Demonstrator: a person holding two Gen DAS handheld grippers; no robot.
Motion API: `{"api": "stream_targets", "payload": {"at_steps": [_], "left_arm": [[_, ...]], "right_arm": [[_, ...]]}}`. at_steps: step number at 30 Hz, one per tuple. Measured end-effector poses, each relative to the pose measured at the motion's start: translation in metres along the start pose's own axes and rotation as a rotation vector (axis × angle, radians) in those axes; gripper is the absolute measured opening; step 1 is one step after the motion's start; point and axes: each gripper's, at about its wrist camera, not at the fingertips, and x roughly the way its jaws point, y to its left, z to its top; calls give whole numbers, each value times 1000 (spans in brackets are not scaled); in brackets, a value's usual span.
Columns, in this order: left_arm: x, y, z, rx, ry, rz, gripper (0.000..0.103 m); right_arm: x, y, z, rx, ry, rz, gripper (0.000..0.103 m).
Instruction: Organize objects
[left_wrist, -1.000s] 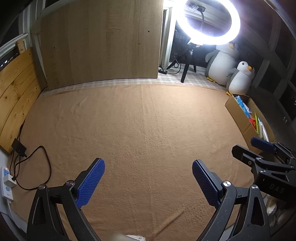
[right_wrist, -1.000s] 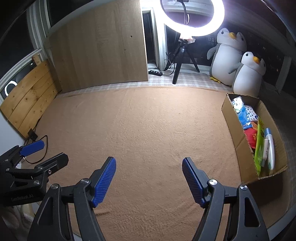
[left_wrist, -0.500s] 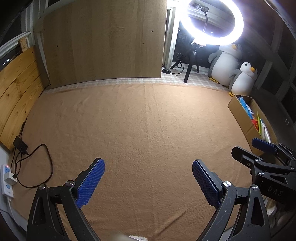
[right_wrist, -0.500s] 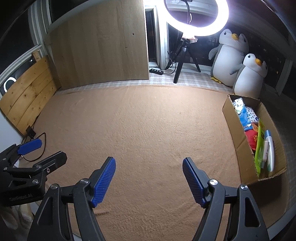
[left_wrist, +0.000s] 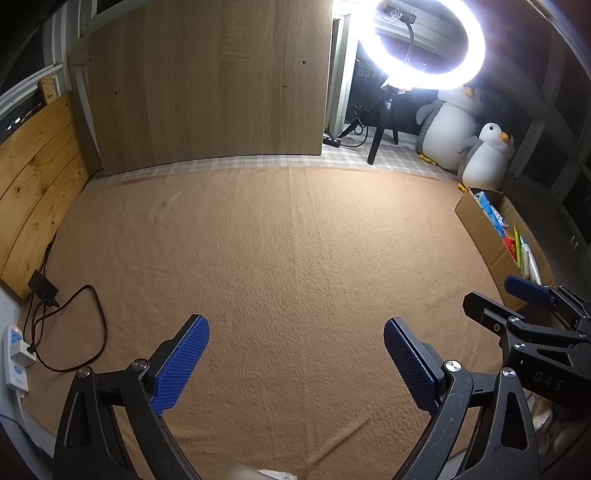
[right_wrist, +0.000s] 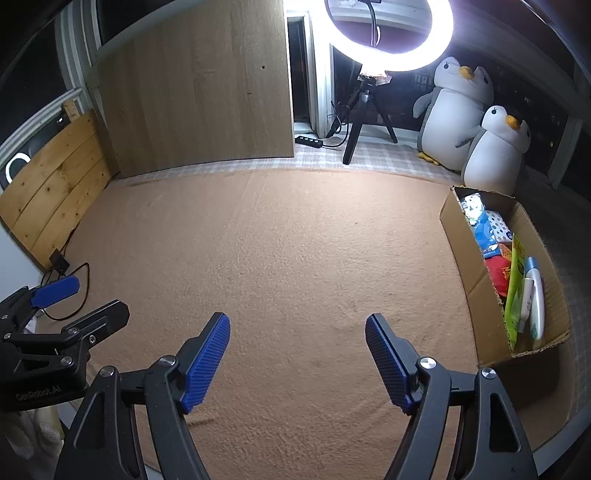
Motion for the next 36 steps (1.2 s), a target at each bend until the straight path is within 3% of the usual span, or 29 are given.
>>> {"api": "stream_targets", "payload": {"at_steps": [36], "left_arm": [[26,7,-2,-17,47,28,99]], "right_arm": [[22,-2,-6,9,63,1,74]]}}
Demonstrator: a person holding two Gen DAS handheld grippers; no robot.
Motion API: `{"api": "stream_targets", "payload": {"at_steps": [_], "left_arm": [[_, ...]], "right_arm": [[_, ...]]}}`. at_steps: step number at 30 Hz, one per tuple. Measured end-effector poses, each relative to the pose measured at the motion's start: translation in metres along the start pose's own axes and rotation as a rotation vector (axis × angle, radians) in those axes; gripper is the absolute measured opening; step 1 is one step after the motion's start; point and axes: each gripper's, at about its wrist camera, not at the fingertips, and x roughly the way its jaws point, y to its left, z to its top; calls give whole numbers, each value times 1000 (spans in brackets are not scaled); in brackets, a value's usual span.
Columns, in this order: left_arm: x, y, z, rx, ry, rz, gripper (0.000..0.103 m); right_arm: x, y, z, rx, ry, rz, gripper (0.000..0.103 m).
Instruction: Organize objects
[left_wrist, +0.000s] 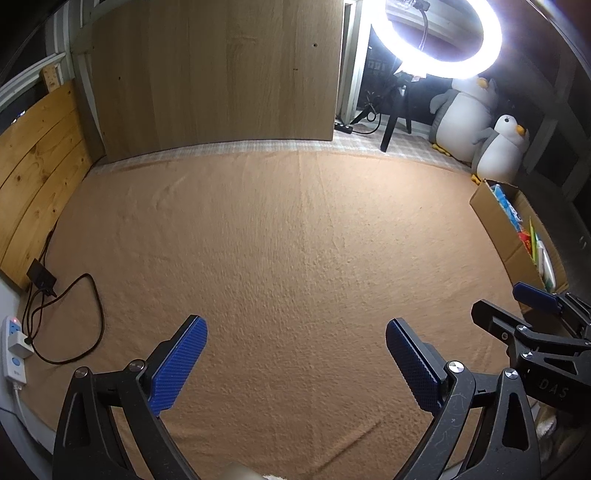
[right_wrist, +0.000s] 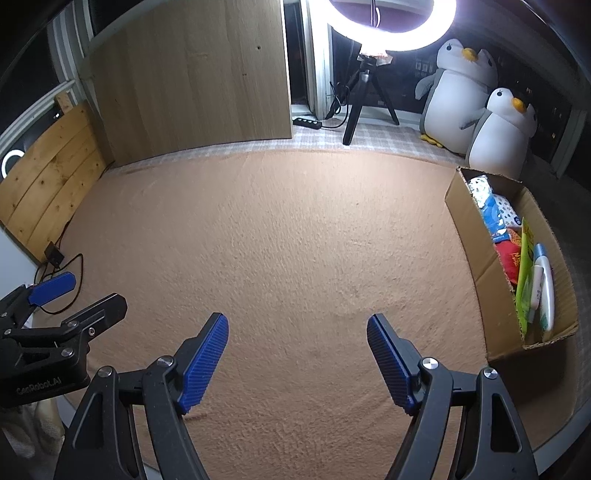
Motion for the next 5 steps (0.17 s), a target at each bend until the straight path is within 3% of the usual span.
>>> {"api": "stream_targets", "payload": {"at_steps": [5], "left_arm": [[13,-2,-1,1,29,7,99]], "right_arm": [[14,-4,-1,5,24,-6,75]]}}
